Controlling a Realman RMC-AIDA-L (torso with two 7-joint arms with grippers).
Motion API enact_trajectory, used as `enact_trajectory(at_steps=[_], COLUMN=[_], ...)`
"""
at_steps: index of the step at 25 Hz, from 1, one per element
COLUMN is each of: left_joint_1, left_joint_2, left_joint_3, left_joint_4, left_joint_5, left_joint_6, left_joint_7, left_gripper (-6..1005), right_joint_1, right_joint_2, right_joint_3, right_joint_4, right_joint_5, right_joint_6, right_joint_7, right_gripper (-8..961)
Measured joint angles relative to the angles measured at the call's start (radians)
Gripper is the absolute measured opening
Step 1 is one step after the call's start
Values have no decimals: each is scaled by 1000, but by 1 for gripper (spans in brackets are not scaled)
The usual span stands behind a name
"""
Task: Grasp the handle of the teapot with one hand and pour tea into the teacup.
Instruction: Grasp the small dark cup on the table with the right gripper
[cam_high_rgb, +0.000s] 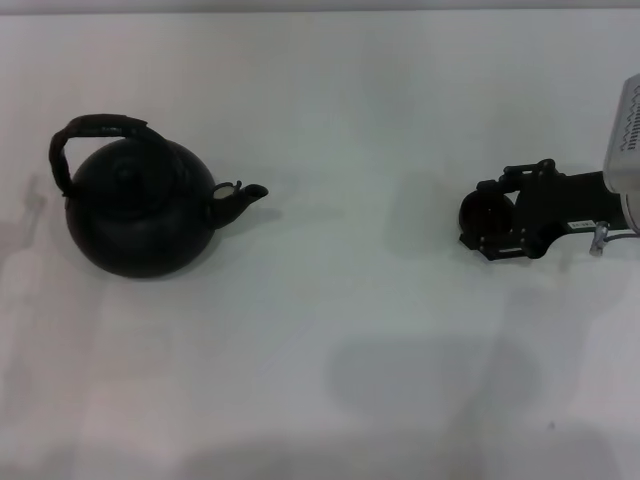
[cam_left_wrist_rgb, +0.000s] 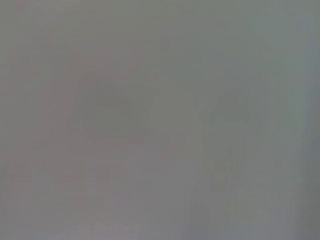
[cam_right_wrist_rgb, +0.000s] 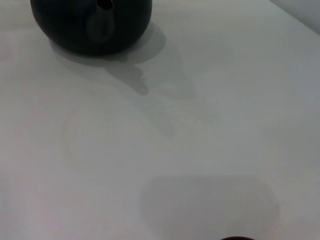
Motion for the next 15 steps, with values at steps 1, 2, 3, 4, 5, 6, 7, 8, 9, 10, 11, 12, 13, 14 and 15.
enact_trajectory(at_steps=[1,2,3,4,5,6,7,8,9,10,11,12,13,14,15], left_joint_1=[0,0,0,0,0,0,-1,-1,-2,-4,-4,-6,-6,-6,-6], left_joint_2=[0,1,1,1,2,2,2,3,3,4,4,4,4,4,4], left_joint_3=[0,0,0,0,0,0,0,0,0,0,0,0,0,0,0], left_joint_4=[0,1,1,1,1,1,1,1,2,2,2,4,7,10,10], left_joint_5=[0,0,0,0,0,0,0,0,0,0,0,0,0,0,0], left_joint_6=[0,0,0,0,0,0,0,0,0,0,0,0,0,0,0], left_joint_7=[0,0,0,0,0,0,0,0,0,1,1,2,2,2,2], left_gripper=[832,832,832,832,832,832,832,832,832,832,832,832,832,832,832], right_joint_1=[2,2,2,3,3,3,3,3,3,3,3,5,8,13,18], right_joint_2=[0,0,0,0,0,0,0,0,0,0,1,1,2,3,4], right_joint_3=[1,2,3,4,6,7,8,9,9,9,9,8,7,4,1], right_joint_4=[2,3,2,1,-5,-15,-24,-38,-51,-63,-77,-89,-99,-109,-118], right_joint_5=[0,-1,-2,-2,-2,0,1,2,2,3,3,3,3,4,5], right_joint_6=[0,0,1,2,7,14,19,28,38,46,60,72,82,90,98], right_joint_7=[0,0,0,0,2,9,15,30,44,57,69,81,91,103,115], right_gripper=[796,775,754,733,733,733,733,733,733,733,733,733,733,733,733])
